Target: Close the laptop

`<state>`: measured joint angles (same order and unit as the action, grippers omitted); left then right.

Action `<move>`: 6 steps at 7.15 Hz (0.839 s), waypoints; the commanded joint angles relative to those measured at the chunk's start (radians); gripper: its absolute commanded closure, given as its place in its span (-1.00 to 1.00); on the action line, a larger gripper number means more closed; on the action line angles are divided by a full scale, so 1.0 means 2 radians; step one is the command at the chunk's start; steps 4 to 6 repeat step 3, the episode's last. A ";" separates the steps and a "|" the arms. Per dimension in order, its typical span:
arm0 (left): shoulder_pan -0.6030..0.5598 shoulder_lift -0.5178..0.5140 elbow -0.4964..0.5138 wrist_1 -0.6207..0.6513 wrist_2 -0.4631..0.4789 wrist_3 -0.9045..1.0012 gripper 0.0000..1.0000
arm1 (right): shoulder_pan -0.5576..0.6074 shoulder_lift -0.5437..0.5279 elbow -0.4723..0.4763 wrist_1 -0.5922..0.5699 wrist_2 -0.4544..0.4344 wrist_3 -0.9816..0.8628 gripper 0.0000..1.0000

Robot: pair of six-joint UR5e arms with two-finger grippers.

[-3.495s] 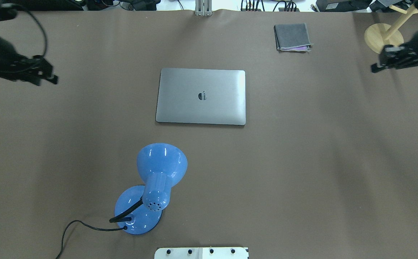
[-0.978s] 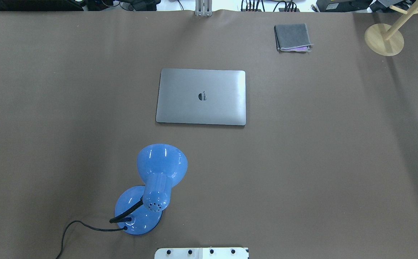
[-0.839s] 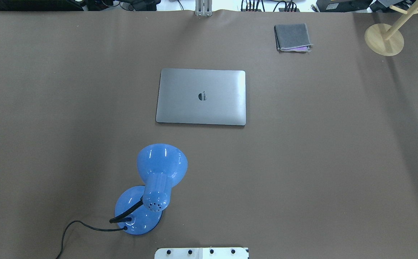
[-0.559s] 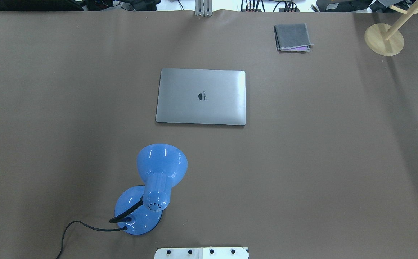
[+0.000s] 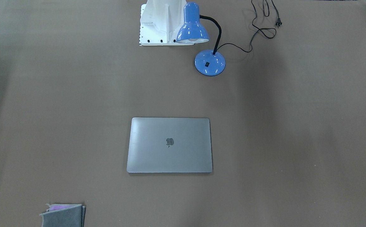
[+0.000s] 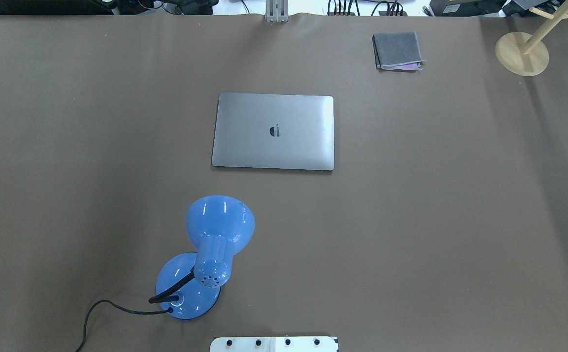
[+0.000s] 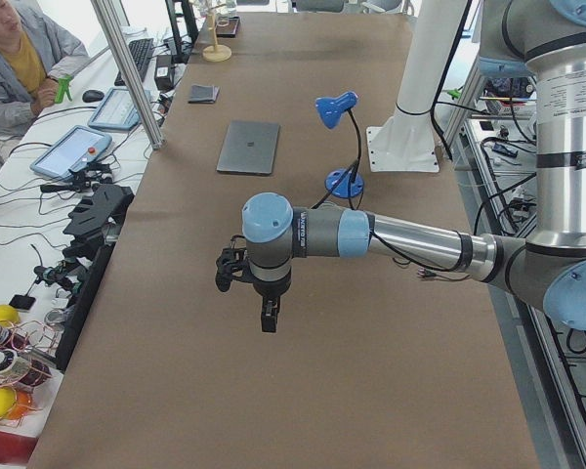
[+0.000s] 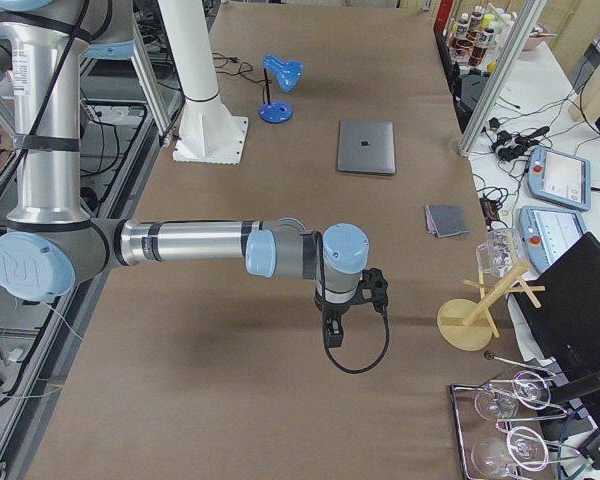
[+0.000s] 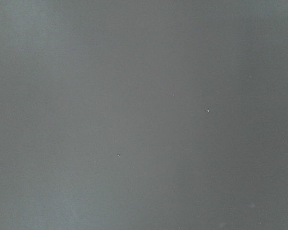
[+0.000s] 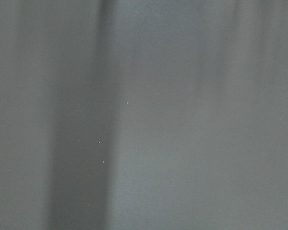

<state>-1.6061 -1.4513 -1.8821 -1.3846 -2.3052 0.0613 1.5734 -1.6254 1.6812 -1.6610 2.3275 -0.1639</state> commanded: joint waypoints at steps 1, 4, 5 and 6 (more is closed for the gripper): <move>0.001 0.000 0.001 0.000 0.000 0.000 -0.96 | -0.002 0.020 -0.045 0.024 -0.026 -0.005 -1.00; 0.001 -0.001 0.000 0.000 -0.001 0.000 -0.96 | -0.001 0.023 -0.047 0.024 -0.029 -0.005 -1.00; 0.001 -0.001 0.000 0.000 -0.001 0.000 -0.96 | -0.001 0.023 -0.047 0.024 -0.029 -0.005 -1.00; 0.001 -0.001 0.000 0.000 -0.001 0.000 -0.96 | -0.001 0.023 -0.047 0.024 -0.029 -0.005 -1.00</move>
